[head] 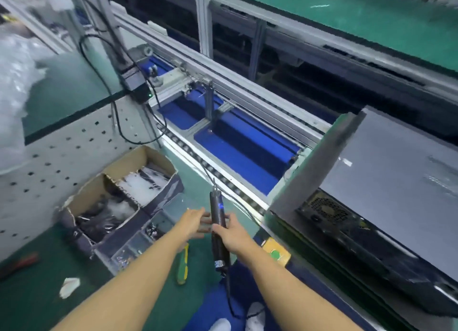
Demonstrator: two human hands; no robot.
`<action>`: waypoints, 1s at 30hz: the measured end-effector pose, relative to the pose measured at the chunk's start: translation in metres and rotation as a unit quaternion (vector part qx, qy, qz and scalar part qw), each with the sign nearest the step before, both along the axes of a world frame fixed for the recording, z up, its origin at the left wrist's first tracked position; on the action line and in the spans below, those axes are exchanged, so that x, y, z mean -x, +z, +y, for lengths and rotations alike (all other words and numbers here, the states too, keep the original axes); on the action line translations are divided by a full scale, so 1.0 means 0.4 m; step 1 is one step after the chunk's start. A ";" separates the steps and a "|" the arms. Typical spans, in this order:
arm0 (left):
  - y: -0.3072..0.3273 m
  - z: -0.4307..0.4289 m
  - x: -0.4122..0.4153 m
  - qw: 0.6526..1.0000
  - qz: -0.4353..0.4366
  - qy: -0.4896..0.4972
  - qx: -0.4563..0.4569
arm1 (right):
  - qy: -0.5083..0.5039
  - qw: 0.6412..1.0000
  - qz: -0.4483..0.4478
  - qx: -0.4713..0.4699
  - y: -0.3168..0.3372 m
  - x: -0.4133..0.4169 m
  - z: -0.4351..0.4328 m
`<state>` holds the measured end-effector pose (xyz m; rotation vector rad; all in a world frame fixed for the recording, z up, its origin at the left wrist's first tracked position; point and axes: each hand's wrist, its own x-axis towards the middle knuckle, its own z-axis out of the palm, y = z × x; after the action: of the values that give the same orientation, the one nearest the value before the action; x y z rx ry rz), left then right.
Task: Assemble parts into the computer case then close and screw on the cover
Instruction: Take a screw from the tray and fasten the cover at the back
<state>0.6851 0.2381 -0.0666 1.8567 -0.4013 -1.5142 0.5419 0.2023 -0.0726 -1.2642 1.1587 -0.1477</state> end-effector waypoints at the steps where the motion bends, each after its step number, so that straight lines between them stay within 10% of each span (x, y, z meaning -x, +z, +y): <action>1: -0.020 0.013 -0.010 1.000 -0.007 0.004 -0.013 | 0.013 1.000 0.019 0.003 -0.023 -0.022 0.000; 20: -0.162 0.005 -0.037 0.930 -0.336 -0.141 -0.043 | 0.106 0.953 0.239 0.156 -0.147 -0.110 -0.047; 30: -0.102 -0.095 0.147 0.908 -0.270 -0.308 0.083 | 0.021 0.926 0.315 0.209 -0.025 0.196 -0.095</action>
<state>0.6263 0.2000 -0.1075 2.0968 -1.4446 -1.2381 0.4637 0.1643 -0.0827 -1.7883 1.7081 0.0593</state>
